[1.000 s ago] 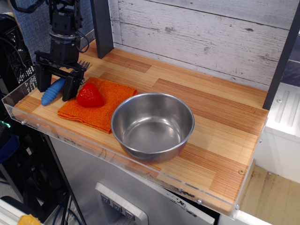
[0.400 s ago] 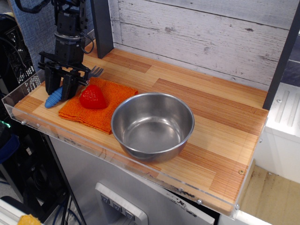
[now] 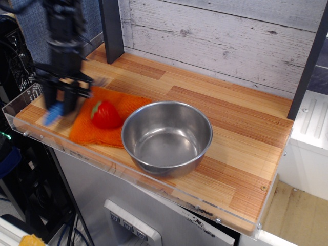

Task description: Move the blue fork above and to the right side of silver bowl

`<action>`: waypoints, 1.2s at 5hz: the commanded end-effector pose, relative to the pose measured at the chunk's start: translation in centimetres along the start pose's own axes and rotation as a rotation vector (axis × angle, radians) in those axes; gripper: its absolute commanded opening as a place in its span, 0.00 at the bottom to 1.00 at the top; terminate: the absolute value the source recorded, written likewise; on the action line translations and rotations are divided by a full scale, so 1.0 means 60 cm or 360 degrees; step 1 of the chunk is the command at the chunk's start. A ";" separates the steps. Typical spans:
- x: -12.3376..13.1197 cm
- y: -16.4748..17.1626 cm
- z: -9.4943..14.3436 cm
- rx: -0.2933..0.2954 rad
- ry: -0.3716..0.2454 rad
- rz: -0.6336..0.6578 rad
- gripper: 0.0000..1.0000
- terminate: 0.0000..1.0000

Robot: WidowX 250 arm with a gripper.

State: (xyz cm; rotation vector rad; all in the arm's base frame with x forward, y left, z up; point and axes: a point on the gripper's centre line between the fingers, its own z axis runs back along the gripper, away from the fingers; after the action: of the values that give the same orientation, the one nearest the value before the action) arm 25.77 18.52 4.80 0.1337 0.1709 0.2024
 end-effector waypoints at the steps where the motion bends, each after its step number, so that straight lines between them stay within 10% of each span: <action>1: -0.087 -0.023 0.174 0.0111 -0.0419 0.0092 0.00 0.00; 3: -0.039 -0.192 0.200 -0.0095 -0.0401 -0.0402 0.00 0.00; 6: 0.030 -0.441 0.173 -0.0205 -0.0129 0.0188 0.00 0.00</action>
State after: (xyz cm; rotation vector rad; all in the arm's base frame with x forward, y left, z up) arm 34.34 -8.16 9.25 0.0478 0.1120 0.3401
